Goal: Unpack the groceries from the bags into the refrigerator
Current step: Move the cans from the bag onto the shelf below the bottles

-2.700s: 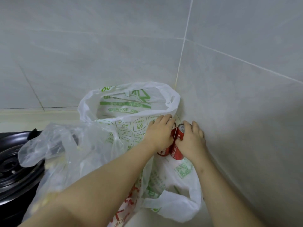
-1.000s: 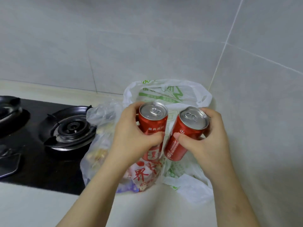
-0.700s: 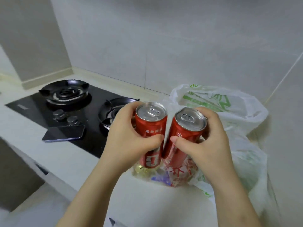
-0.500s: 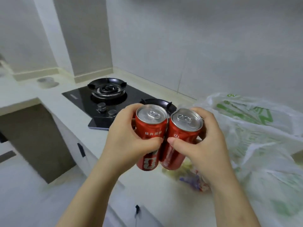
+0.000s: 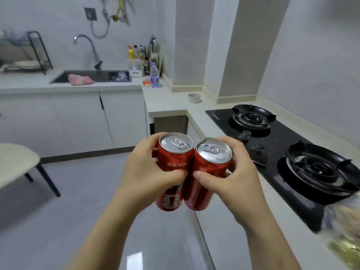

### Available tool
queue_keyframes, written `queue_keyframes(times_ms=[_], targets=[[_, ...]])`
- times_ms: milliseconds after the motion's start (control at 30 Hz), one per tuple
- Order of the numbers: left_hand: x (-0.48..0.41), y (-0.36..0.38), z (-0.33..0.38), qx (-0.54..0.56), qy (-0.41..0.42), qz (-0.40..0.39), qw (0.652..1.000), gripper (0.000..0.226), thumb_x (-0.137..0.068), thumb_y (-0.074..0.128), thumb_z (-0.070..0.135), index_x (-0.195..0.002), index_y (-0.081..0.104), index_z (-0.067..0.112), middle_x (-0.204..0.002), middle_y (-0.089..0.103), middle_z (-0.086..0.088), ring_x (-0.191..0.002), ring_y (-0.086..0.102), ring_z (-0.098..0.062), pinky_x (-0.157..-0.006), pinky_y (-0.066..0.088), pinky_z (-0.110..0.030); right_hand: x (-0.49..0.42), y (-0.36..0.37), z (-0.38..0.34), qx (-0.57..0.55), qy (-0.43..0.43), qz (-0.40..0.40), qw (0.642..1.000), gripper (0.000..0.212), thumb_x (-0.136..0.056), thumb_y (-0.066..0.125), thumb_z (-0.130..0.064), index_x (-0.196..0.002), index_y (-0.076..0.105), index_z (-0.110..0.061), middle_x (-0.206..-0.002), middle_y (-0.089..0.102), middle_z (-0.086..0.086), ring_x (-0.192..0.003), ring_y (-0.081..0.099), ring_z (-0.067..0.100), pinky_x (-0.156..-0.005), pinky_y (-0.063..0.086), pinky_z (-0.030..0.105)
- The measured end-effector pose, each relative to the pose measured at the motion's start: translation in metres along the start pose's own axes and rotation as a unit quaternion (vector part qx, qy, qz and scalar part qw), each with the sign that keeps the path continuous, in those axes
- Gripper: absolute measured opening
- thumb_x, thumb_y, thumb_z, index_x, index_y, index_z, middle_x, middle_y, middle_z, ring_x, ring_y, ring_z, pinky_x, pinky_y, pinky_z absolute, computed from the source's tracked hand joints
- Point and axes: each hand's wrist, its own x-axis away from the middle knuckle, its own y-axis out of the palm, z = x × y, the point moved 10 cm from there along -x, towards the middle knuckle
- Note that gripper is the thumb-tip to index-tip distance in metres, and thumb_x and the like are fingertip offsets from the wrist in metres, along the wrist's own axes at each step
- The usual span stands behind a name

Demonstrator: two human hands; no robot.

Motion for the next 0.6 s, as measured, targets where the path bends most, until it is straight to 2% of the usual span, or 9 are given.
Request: queue_keyframes(times_ms=[100,233,300,433,600], targets=[[0.016,-0.068,-0.022,-0.008,-0.035,0.055,0.998,0.063,-0.045,0.069,0.021,-0.105,0.06,0.04,-0.103,0.066,0.014,-0.095,0.063,-0.004,-0.075,0.051,-0.02,-0.009,0.069,-0.01,-0.029,-0.009,-0.067,0.997,0.064,-0.059,0.084,-0.009,-0.107,0.053,-0.038,-0.101,0.065,-0.021,-0.094,0.063,-0.002,-0.07,0.051,0.014],[0.047,-0.15,-0.045,-0.026,-0.071,0.143,0.987,0.062,-0.046,0.07,0.017,-0.104,0.062,0.037,-0.098,0.069,0.015,-0.092,0.066,-0.006,-0.077,0.053,-0.026,-0.011,0.16,-0.027,-0.062,-0.028,-0.165,0.984,0.064,-0.06,0.083,-0.004,-0.107,0.053,-0.037,-0.099,0.064,-0.023,-0.093,0.062,-0.004,-0.072,0.051,0.011],[0.067,-0.188,-0.054,-0.036,-0.088,0.193,0.977,0.059,-0.045,0.07,0.015,-0.099,0.062,0.038,-0.093,0.069,0.018,-0.09,0.066,-0.005,-0.075,0.052,-0.023,-0.008,0.203,-0.035,-0.077,-0.035,-0.211,0.974,0.063,-0.059,0.083,-0.004,-0.102,0.053,-0.038,-0.097,0.064,-0.027,-0.092,0.063,-0.004,-0.071,0.052,0.014],[0.113,-0.257,-0.07,-0.047,-0.127,0.293,0.946,0.055,-0.045,0.07,0.013,-0.093,0.063,0.04,-0.088,0.07,0.02,-0.083,0.067,-0.001,-0.067,0.05,-0.016,0.005,0.291,-0.055,-0.112,-0.041,-0.317,0.941,0.059,-0.059,0.081,-0.002,-0.1,0.054,-0.036,-0.095,0.066,-0.024,-0.091,0.065,0.0,-0.074,0.052,0.021],[0.167,-0.329,-0.081,-0.071,-0.163,0.401,0.899,0.058,-0.051,0.079,0.003,-0.093,0.063,0.039,-0.087,0.07,0.021,-0.082,0.066,-0.001,-0.064,0.05,-0.011,0.031,0.387,-0.083,-0.149,-0.056,-0.428,0.89,0.062,-0.061,0.079,0.003,-0.101,0.055,-0.037,-0.092,0.066,-0.024,-0.089,0.065,-0.001,-0.072,0.051,0.019]])
